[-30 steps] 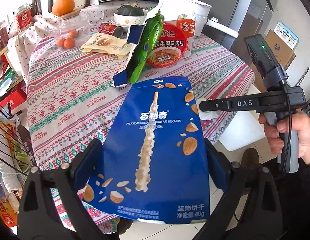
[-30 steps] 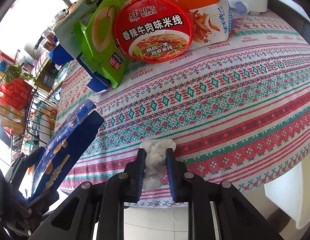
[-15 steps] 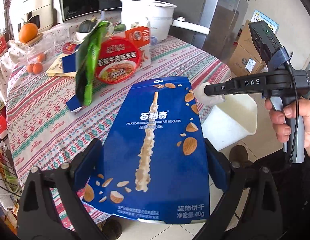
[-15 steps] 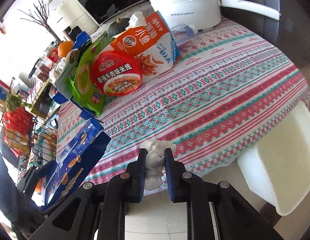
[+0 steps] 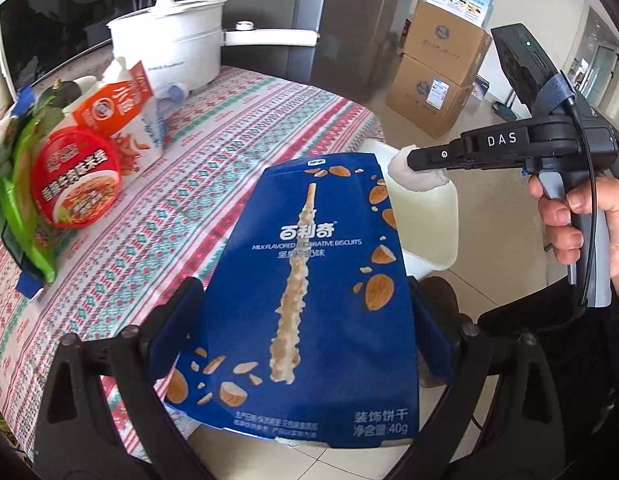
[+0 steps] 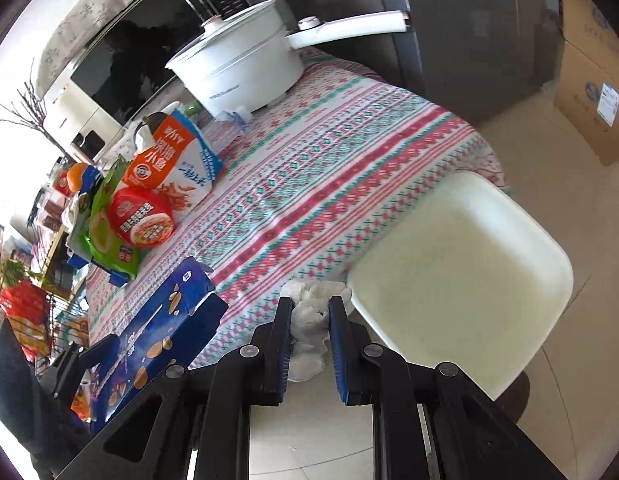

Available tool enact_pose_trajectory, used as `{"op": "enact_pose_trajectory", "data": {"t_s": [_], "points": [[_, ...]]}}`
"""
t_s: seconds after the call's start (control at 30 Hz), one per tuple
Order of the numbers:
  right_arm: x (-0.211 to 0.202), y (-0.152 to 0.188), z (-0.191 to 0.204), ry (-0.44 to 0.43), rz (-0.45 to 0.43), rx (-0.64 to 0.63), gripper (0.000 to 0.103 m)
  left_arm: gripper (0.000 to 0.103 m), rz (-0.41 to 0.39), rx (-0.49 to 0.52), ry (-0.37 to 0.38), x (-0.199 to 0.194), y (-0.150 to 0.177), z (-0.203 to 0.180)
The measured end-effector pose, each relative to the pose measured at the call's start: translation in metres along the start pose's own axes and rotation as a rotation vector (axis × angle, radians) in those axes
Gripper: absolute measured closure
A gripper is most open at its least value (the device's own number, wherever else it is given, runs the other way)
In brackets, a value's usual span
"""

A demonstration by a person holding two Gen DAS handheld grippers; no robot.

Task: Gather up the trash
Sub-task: 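Carry the blue box and tissue over the white bin with both tools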

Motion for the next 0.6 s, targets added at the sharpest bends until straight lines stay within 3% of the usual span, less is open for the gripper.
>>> {"op": "enact_pose_trajectory", "data": {"t_s": [0.33, 0.6], "points": [[-0.028, 0.010, -0.099, 0.095, -0.021, 0.132, 0.084, 0.006, 0.068, 0.123, 0.117, 0.070, -0.024, -0.081], [-0.034, 0.015, -0.144, 0.156, -0.012, 0.171, 0.084, 0.006, 0.135, 0.148, 0.146, 0.128, -0.028, -0.103]]}}
Point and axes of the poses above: each gripper's, at about its wrist camera, not at the fingertips, and x roughly the way its jaws point, z to its left, y to its underside, the point moved 3 cm from there along x, roughly the way its jaws point, and after that the axes turned 5 degrees about -z, right-handed, at the moved point
